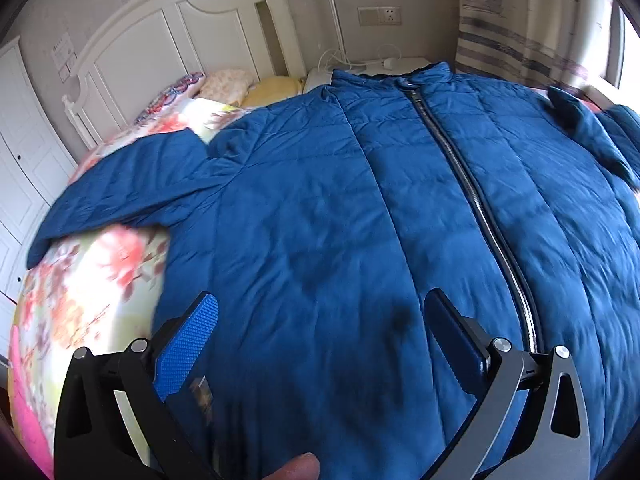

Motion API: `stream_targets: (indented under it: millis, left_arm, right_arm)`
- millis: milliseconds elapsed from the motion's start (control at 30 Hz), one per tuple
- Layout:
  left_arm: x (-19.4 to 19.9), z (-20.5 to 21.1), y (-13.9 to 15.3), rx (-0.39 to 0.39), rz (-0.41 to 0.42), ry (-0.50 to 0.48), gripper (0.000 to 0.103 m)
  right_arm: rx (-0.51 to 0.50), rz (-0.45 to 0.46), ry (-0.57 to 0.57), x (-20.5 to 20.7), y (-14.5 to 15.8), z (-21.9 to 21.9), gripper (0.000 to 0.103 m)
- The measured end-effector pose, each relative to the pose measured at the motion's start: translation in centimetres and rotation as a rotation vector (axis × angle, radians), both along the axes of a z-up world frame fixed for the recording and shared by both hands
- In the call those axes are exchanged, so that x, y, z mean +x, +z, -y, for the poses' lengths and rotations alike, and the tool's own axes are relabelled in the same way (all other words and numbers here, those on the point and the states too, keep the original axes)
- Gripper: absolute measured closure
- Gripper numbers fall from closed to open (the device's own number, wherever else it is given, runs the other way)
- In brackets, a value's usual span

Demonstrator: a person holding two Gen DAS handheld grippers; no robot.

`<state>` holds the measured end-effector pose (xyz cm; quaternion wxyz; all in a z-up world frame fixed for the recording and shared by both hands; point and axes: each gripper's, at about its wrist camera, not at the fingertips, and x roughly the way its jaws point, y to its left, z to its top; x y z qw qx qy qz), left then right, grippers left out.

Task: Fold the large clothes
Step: 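Grasp the blue jacket sleeve with the right gripper and fold it across the body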

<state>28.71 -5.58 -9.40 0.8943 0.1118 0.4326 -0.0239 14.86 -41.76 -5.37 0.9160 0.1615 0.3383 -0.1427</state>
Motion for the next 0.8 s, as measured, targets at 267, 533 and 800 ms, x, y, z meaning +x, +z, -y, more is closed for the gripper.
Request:
stream_targets:
  millis: [267,533,800]
  left_arm:
    - [4.0,-1.3,-2.7,-0.167,-0.040,0.028,0.004]
    - [4.8,-1.4,-2.8,-0.183,-0.058,0.032,0.004]
    - [4.8,-1.6,-2.7,-0.201,-0.051,0.027,0.004]
  right_arm:
    - [0.102,0.007,-0.224,9.3,-1.6,12.5,0.009]
    - [0.104,-0.082,-0.341,15.3,-3.6,16.6,0.072]
    - [-0.317,0.164,0.070,16.8,4.6,0.1,0.094]
